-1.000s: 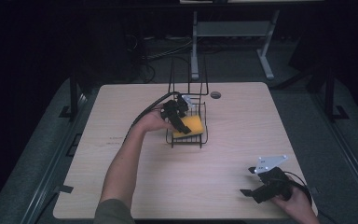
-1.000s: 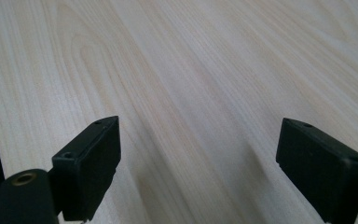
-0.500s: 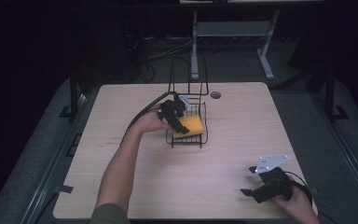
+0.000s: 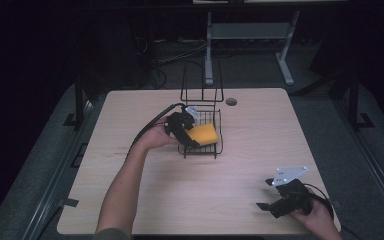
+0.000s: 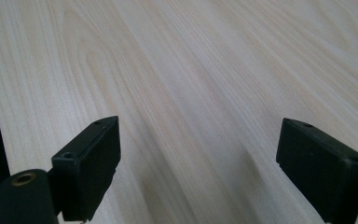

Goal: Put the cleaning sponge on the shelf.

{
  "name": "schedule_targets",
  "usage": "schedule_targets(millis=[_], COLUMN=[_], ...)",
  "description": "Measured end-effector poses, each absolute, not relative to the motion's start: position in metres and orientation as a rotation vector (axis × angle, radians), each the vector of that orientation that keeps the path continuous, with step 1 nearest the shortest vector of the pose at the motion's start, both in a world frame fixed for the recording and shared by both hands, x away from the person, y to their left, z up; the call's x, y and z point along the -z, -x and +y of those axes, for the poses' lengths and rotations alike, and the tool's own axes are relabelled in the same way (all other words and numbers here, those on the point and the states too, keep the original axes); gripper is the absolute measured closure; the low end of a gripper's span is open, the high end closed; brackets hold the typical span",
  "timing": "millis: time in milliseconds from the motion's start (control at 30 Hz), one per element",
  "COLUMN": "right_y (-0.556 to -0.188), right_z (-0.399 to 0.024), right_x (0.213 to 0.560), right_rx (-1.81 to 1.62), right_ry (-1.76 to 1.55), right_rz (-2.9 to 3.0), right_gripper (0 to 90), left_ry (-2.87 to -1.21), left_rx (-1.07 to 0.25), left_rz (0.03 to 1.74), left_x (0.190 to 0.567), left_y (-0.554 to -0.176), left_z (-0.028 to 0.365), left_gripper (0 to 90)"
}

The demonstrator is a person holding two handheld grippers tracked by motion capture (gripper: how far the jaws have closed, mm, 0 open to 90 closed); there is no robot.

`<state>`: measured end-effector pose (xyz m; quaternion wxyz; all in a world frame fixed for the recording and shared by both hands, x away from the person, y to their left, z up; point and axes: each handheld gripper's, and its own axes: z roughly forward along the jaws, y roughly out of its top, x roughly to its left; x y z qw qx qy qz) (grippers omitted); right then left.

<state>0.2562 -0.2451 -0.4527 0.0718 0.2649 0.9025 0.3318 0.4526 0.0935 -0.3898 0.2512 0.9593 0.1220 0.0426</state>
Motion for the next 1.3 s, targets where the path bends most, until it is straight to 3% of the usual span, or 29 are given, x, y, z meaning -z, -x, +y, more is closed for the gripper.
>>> schedule_targets(millis=[1300], right_y=[-0.258], right_z=[-0.250], right_x=[0.450], right_rx=[-1.005], right_ry=[-0.796], right_rz=[2.697], right_gripper=[13.3], left_ry=[-2.582], left_rx=[-0.186], left_rz=[0.263], left_x=[0.371], left_y=[-0.397], left_z=[0.119], left_gripper=[18.7])
